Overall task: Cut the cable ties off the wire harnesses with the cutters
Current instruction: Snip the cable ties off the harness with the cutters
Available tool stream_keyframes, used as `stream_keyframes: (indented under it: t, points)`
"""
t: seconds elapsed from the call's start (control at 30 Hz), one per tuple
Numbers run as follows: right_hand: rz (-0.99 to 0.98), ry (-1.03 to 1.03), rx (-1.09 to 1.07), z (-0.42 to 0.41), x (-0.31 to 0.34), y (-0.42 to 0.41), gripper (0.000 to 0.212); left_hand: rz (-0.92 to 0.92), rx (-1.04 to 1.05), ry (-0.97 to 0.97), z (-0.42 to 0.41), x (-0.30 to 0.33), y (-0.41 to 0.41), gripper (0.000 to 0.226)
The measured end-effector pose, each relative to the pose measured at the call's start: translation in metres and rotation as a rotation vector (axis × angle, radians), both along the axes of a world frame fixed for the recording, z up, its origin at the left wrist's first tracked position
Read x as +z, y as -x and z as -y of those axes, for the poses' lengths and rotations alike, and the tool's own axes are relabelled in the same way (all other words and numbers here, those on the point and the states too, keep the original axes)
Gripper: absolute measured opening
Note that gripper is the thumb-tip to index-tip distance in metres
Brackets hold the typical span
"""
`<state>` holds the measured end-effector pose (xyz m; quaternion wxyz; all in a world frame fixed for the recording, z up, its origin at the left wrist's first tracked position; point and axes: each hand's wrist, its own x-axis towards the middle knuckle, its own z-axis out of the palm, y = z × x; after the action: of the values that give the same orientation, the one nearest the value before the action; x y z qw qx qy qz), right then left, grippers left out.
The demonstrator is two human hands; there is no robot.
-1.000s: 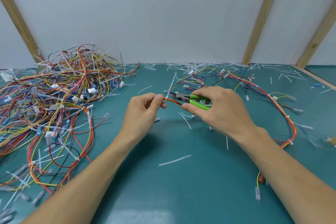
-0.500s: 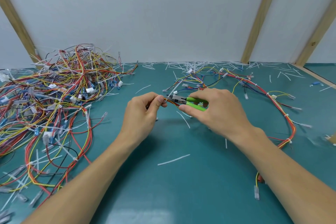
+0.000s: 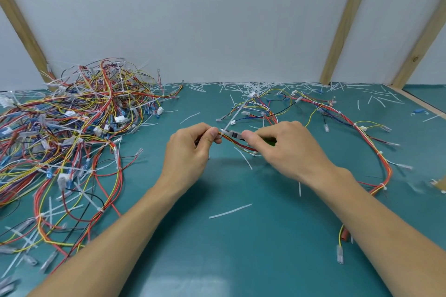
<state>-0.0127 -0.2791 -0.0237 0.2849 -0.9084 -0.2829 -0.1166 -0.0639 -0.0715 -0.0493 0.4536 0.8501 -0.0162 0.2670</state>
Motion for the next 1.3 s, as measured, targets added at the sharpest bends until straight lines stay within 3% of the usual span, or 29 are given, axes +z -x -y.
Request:
stream_keyframes:
  t: [0.63, 1.3]
  points:
    - [-0.072, -0.075, 0.049, 0.0013, -0.0094, -0.0092, 0.058, 0.011, 0.009, -0.013, -0.0007, -0.0023, -0.0012, 0.029]
    - [-0.067, -0.042, 0.044, 0.0026, -0.0048, -0.0082, 0.054, 0.004, 0.001, -0.009, -0.0006, -0.0024, -0.0006, 0.029]
